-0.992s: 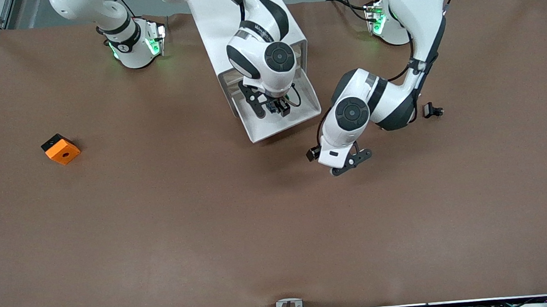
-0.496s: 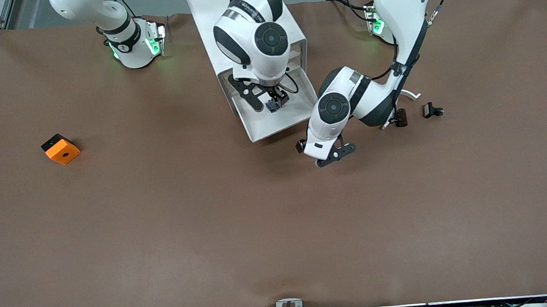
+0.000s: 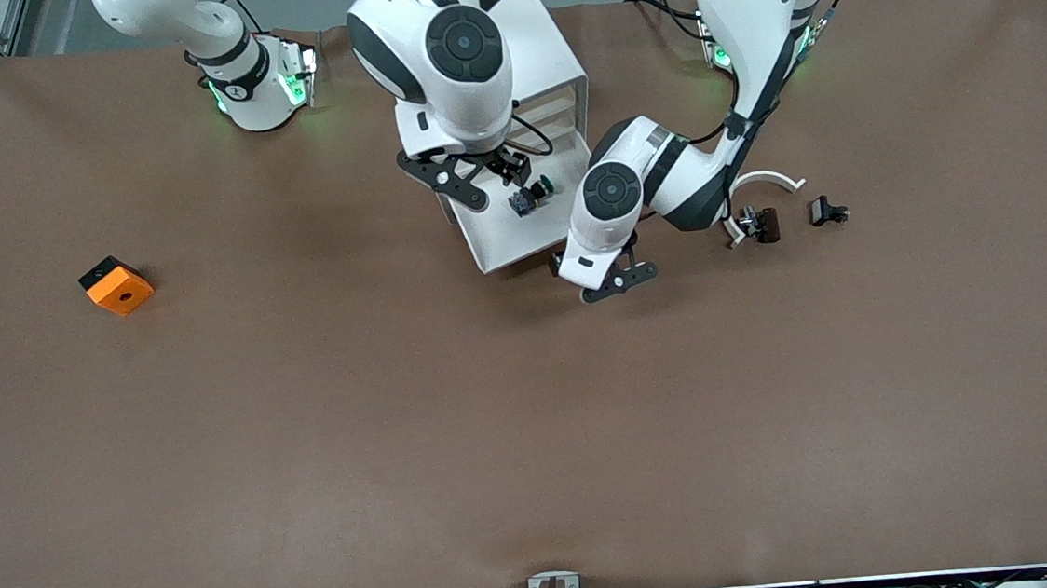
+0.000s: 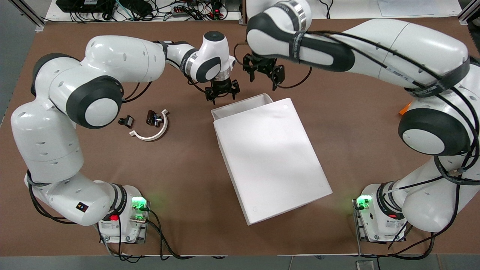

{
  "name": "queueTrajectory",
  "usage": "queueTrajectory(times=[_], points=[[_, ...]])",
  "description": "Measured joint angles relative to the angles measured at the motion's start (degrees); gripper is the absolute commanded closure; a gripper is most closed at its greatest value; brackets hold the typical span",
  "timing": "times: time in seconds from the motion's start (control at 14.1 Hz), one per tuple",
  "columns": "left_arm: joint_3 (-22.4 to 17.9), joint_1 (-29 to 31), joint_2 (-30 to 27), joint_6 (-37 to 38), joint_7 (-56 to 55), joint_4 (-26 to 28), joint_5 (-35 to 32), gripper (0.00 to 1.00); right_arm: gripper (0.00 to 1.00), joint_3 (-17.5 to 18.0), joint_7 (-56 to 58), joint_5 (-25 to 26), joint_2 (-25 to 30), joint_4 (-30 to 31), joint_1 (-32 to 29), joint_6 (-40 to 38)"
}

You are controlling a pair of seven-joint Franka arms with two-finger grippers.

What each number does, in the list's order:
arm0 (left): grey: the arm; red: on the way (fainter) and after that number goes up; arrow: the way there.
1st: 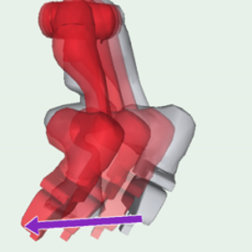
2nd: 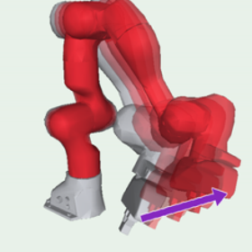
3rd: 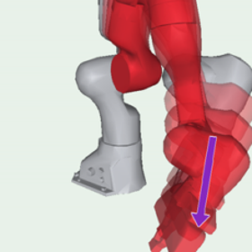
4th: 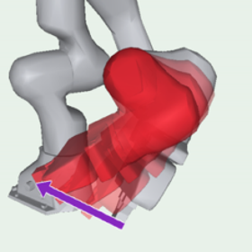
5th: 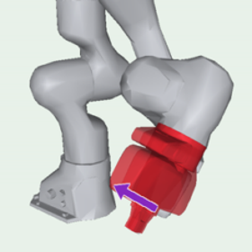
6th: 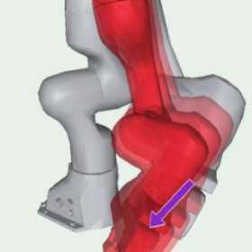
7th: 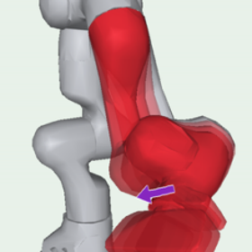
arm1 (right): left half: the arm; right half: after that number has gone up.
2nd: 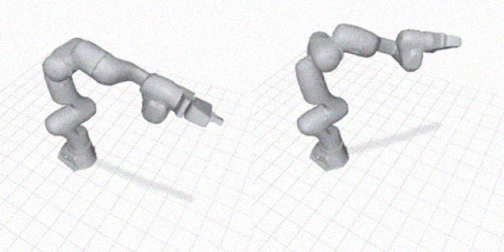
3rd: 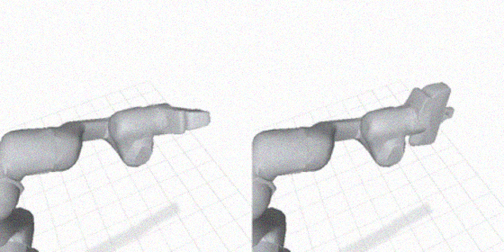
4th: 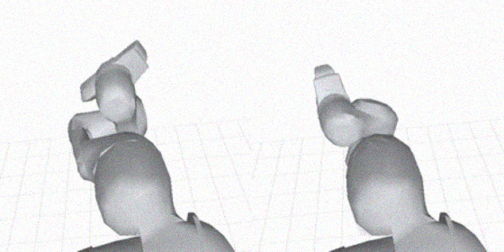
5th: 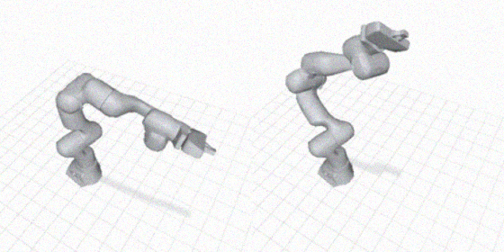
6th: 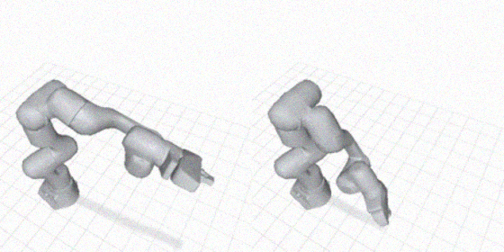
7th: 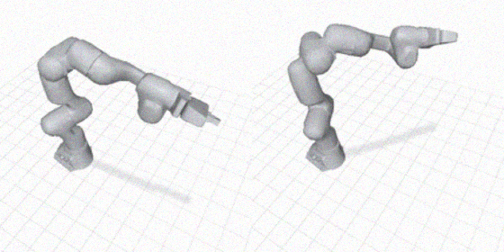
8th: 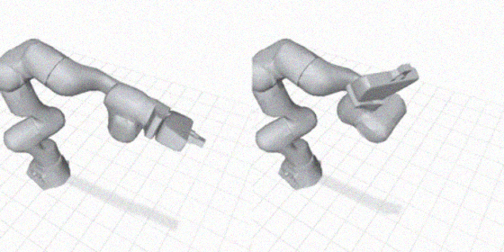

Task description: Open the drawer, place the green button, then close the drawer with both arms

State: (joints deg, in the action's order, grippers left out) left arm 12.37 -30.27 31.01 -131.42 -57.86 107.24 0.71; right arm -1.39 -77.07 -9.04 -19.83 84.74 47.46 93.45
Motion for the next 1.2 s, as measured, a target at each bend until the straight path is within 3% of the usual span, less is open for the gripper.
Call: queueTrajectory(times=[0.35,0.64,0.92,1.2], points=[[3.6,-0.1,0.0,0.0,0.0,2.0,0.0,0.00,0.00,-0.1,14.0,0.0,5.7,-1.6,-6.3,-5.6],[6.6,-0.1,0.0,0.3,-0.2,3.4,0.0,0.00,0.00,-0.2,31.5,0.2,10.9,-1.1,-14.3,-11.5],[10.3,-0.2,0.0,2.7,-2.0,3.9,0.0,0.00,0.00,-0.4,46.5,3.9,15.7,4.1,-21.6,-11.8],[13.8,-0.2,0.0,3.4,-5.9,4.3,0.0,0.00,0.00,-0.4,57.0,7.1,23.0,12.5,-27.0,-6.9]])
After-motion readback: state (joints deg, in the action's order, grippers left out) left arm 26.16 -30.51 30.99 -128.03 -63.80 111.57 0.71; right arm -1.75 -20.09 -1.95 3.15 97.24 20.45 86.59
